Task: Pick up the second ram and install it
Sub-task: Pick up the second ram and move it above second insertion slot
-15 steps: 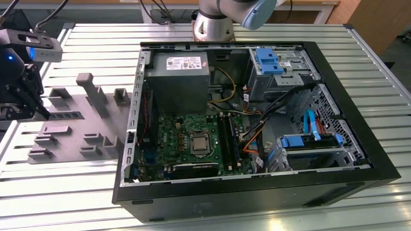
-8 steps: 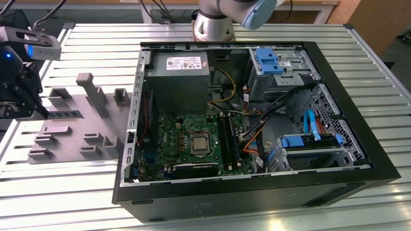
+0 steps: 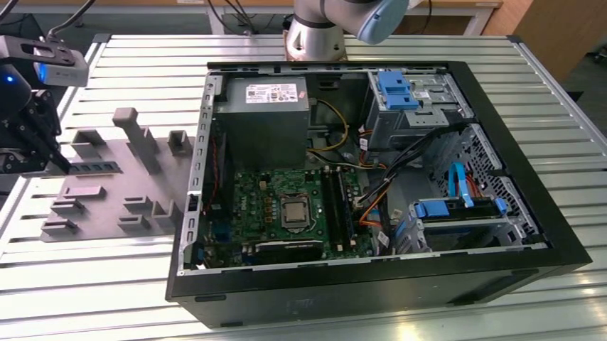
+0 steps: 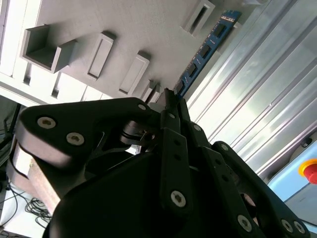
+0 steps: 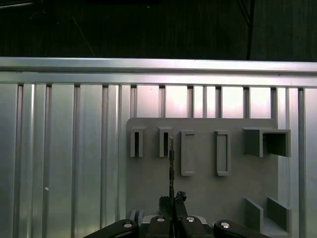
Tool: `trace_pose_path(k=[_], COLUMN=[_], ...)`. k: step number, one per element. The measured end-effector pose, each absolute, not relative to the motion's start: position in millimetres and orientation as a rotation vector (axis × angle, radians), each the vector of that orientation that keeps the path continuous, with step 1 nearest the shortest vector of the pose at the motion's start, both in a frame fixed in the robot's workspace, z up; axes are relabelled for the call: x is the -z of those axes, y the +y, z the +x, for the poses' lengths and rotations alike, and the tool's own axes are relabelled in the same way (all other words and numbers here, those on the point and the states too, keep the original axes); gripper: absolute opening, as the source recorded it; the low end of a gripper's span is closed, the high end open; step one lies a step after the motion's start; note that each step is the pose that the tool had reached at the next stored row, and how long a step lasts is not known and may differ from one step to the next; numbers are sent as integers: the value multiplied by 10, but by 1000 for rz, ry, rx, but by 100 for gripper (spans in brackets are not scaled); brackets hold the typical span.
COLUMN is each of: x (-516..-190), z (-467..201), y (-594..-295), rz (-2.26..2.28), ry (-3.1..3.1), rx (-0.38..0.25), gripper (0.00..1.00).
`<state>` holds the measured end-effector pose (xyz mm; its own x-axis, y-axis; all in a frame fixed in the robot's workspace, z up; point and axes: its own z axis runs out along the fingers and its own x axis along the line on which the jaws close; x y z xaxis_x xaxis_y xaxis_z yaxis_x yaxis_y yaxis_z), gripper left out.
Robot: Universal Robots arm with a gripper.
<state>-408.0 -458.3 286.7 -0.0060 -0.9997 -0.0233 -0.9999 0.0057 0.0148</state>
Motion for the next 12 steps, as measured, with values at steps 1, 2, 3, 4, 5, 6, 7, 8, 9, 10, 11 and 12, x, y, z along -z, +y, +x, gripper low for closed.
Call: trace_pose_path(k=[1, 2, 3, 4, 5, 6, 7, 8, 9, 10, 11, 12], x=[-2872, -2876, -2881, -2886, -2891, -2896, -2901, -2906, -2911, -2916, -2922, -2927], z=[-4081, -4081, -4081, -4081, -4080, -4080, -4080, -4080, -4081, -4081, -4081, -4081], y=[-4583, -4583, -4583, -4583, -4583, -4583, -4583, -4583, -4583, -4583, -4583, -4583], rz=[-2210, -2210, -2210, -2210, -2210, -2210, -2210, -2210, -2210, -2210, -2210, -2210], ry=[2223, 2223, 2223, 2223, 2223, 2223, 2223, 2223, 2223, 2223, 2223, 2223], rx=[-42, -42, -42, -42, -42, -42, -42, -42, -42, -42, -42, -42], gripper=[14, 14, 14, 14, 14, 14, 14, 14, 14, 14, 14, 14])
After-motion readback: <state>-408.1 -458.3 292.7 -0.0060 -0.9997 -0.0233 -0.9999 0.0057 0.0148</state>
